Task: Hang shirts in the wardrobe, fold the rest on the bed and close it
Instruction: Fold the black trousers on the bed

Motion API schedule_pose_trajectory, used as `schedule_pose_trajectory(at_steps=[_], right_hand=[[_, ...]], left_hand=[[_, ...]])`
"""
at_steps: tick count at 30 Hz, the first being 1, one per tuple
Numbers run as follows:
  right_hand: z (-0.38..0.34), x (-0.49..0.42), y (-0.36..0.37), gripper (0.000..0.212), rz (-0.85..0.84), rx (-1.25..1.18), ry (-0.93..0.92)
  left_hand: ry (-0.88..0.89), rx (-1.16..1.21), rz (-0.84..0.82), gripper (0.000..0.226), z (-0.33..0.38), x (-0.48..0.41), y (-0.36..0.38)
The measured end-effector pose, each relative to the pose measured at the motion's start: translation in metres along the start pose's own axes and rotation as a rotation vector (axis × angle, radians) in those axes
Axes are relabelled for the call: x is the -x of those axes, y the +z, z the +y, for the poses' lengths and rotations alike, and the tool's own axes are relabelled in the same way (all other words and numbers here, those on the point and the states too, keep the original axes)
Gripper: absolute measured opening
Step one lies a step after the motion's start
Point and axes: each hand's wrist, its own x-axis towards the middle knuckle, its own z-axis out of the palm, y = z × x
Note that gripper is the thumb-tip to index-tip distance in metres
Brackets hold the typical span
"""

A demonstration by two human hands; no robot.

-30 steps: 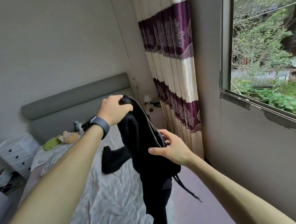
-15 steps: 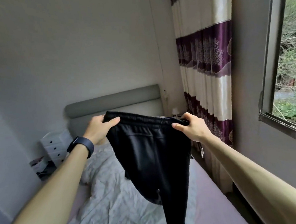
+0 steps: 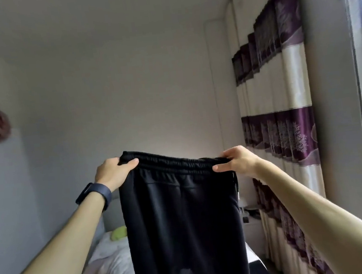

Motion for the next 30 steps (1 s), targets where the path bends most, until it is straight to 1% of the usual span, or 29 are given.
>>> schedule_pose_trajectory(at_steps=[3,5,6,8,10,11,12,14,16,18,20,22,24,25,28,30], right_hand=[[-0.008,-0.005,0.006,0.018,-0.057,0.194,0.001],[-0.007,-0.007,0.01,0.019,-0.051,0.325,0.035],[-0.005,-0.006,0.013,0.023,-0.036,0.349,0.067],[-0.003,-0.005,0.016,0.034,-0.011,0.281,0.159],[-0.002,-0.004,0.018,0.042,-0.012,0.211,0.219],[-0.002,-0.004,0.019,0.041,-0.024,0.159,0.226],[-0.003,-0.003,0.018,0.037,-0.044,0.068,0.22],[-0.005,-0.002,0.016,0.033,-0.101,-0.175,0.208],[-0.005,-0.001,0.012,0.029,-0.154,-0.327,0.204],[-0.004,0.0,0.013,0.023,-0.168,-0.341,0.214],[-0.001,0.001,0.018,0.021,-0.119,-0.251,0.234],[0.0,0.001,0.028,0.018,0.031,-0.132,0.225],[-0.003,0.001,0.039,0.023,0.217,-0.041,0.22],[-0.006,0.0,0.046,0.025,0.266,-0.024,0.223],[-0.026,0.001,0.07,0.028,0.279,0.012,0.212],[-0.044,0.003,0.09,0.028,0.281,0.033,0.174]], left_hand=[[0.004,0.001,-0.068,0.038,-0.02,-0.002,-0.003],[0.032,0.04,-0.093,0.032,-0.026,0.002,-0.001],[0.048,0.048,-0.108,0.03,-0.029,0.004,-0.002],[0.053,0.032,-0.17,0.023,-0.034,0.006,-0.005],[0.027,0.031,-0.266,0.02,-0.04,0.006,-0.01],[-0.007,0.079,-0.31,0.02,-0.044,0.006,-0.012],[-0.058,0.176,-0.358,0.021,-0.044,0.005,-0.014],[-0.164,0.409,-0.436,0.022,-0.048,0.008,-0.02],[-0.204,0.477,-0.475,0.022,-0.054,0.008,-0.027],[-0.204,0.474,-0.507,0.023,-0.062,0.009,-0.031],[-0.212,0.473,-0.516,0.022,-0.066,0.012,-0.031],[-0.209,0.471,-0.514,0.022,-0.068,0.018,-0.028],[-0.224,0.496,-0.462,0.025,-0.065,0.025,-0.022],[-0.24,0.511,-0.425,0.027,-0.064,0.028,-0.018],[-0.281,0.523,-0.372,0.029,-0.054,0.039,-0.002],[-0.293,0.602,-0.348,0.028,-0.043,0.047,0.013]])
